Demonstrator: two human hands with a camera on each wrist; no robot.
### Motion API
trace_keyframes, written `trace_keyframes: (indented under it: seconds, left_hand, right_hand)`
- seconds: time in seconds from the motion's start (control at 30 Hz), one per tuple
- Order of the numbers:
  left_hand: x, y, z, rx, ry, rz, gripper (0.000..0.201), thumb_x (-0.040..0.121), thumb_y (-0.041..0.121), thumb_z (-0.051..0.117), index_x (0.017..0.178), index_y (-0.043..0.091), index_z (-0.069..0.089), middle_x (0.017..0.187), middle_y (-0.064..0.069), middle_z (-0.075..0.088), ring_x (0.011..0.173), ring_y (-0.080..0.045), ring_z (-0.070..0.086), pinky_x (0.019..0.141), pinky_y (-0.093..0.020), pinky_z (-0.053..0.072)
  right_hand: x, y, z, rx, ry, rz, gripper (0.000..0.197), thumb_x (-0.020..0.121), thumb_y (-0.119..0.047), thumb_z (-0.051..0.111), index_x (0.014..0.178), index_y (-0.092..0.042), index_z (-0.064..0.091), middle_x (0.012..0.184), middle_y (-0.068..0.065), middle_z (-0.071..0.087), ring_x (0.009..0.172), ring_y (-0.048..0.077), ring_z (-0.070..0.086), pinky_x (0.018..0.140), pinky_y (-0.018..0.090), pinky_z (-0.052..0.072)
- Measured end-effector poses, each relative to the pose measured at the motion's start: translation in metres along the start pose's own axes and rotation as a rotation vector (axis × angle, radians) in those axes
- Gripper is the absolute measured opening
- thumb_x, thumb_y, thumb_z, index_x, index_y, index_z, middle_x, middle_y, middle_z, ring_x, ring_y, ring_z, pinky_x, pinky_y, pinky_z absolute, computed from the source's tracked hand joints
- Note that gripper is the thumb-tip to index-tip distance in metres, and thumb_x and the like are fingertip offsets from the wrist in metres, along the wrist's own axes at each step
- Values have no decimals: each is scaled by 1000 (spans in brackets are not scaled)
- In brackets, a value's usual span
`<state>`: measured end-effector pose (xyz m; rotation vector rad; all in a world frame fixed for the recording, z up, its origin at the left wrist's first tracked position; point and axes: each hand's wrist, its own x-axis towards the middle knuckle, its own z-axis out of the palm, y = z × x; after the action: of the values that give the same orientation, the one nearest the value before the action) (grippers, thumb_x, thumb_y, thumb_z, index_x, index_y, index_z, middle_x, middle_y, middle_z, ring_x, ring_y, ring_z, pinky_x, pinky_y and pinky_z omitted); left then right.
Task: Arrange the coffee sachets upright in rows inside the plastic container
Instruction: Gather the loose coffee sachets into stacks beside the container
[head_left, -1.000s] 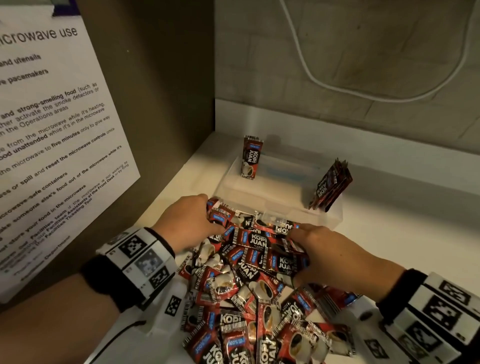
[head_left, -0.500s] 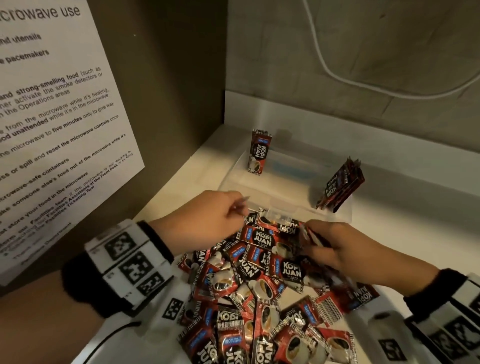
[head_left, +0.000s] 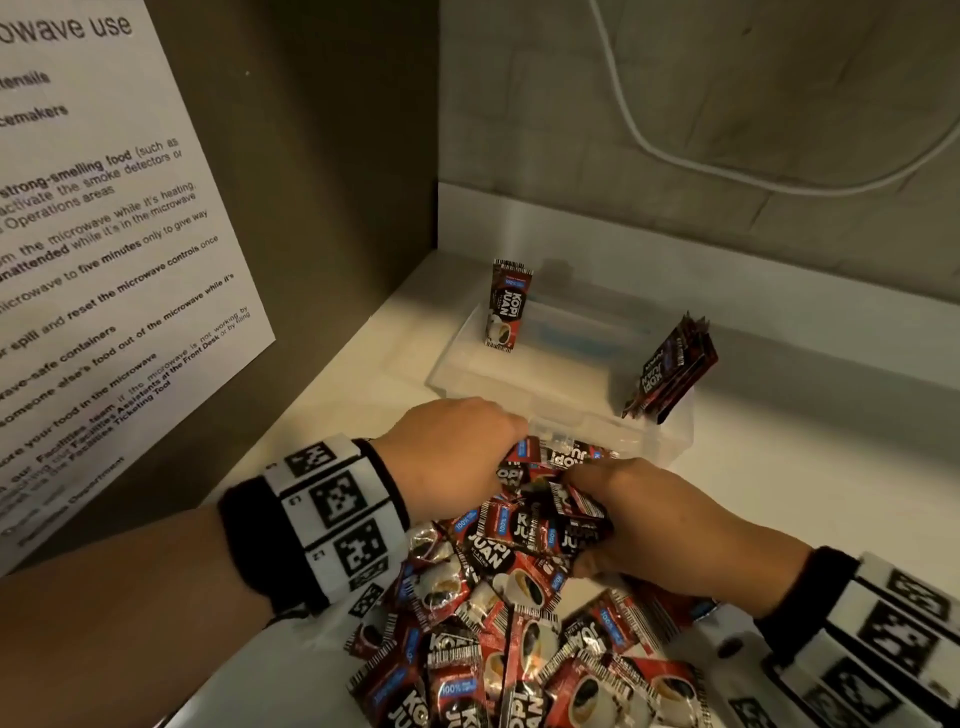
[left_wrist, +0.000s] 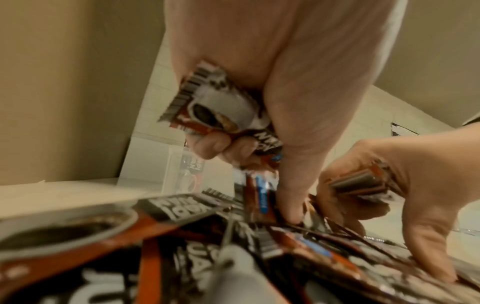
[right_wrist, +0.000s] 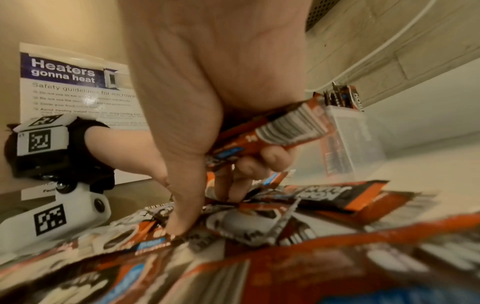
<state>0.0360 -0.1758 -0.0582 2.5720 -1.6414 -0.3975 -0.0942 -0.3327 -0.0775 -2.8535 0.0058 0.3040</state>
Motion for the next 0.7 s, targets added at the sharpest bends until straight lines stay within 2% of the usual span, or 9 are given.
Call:
trace_keyframes:
  seconds: [0.1,0.2,0.27,0.37,0.43,0.47,0.57,0.63,0.7]
  left_hand:
    - [-7,-9,-10,-91,-21,-24,11,88,17,55,95,21,48,94,1,60,86,-19,57,71,-35,49]
    - [-16,-24,-20,-191,-62,-88,11,94,17,49,100,23,42,91,1,54,80,-16,53,68,-33,44]
    - [-21,-35,-23,-278,-94,-164,14,98,14,44,110,21,41,86,-4,57,71,-20,55,61,-36,42]
    - [-26,-48,-24,-374,-129,-244,37,94,1,43,126,20,40,100,-9,63,82,-27,63,67,-43,50]
    - [-27,-53,-22,-381,-106,-275,43,90,-5,43,126,18,45,100,-2,61,85,-19,60,71,-37,50]
    - [-26,-54,-20,-403,-77,-288,39,91,-4,43,122,18,49,96,0,59,83,-16,58,68,-31,48]
    - [-23,-51,-14,-437,23,-320,17,92,9,52,99,24,55,80,8,53,68,-4,51,51,-15,35]
    - [-23,-49,-10,-427,55,-329,17,86,26,64,86,32,48,79,13,53,69,-2,53,53,-16,36]
    - [-22,-50,-6,-339,30,-311,29,78,39,74,91,34,49,86,14,54,78,-6,56,63,-20,42]
  right_hand:
    - [0,0,-3,73,-25,-17,39,69,-34,81,100,-21,61,97,-8,65,84,7,60,76,28,52]
    - [-1,1,-7,150,-61,-26,20,79,-24,74,93,-15,63,83,-3,69,68,4,64,68,28,54]
    - [-2,2,-12,186,-55,-50,14,85,-23,69,94,-16,61,83,-5,66,69,4,62,66,22,52]
    - [2,2,-21,189,5,-53,21,89,-21,63,89,-34,46,80,-12,55,70,2,53,62,16,41]
    - [6,-3,-23,171,56,-38,20,89,-19,62,93,-32,48,83,-9,56,72,5,52,63,19,39]
    - [8,-6,-23,152,66,-34,18,88,-20,64,100,-27,52,87,-6,59,74,7,53,66,21,42]
    - [10,-17,-20,97,12,25,38,76,-36,76,106,-19,59,95,-8,58,84,10,55,74,22,48]
    - [12,-24,-16,25,-42,75,44,70,-41,79,103,-19,60,98,-5,59,86,13,57,77,30,51]
    - [14,-28,-10,-39,-64,96,43,69,-39,79,101,-18,60,97,-2,62,86,15,59,77,34,53]
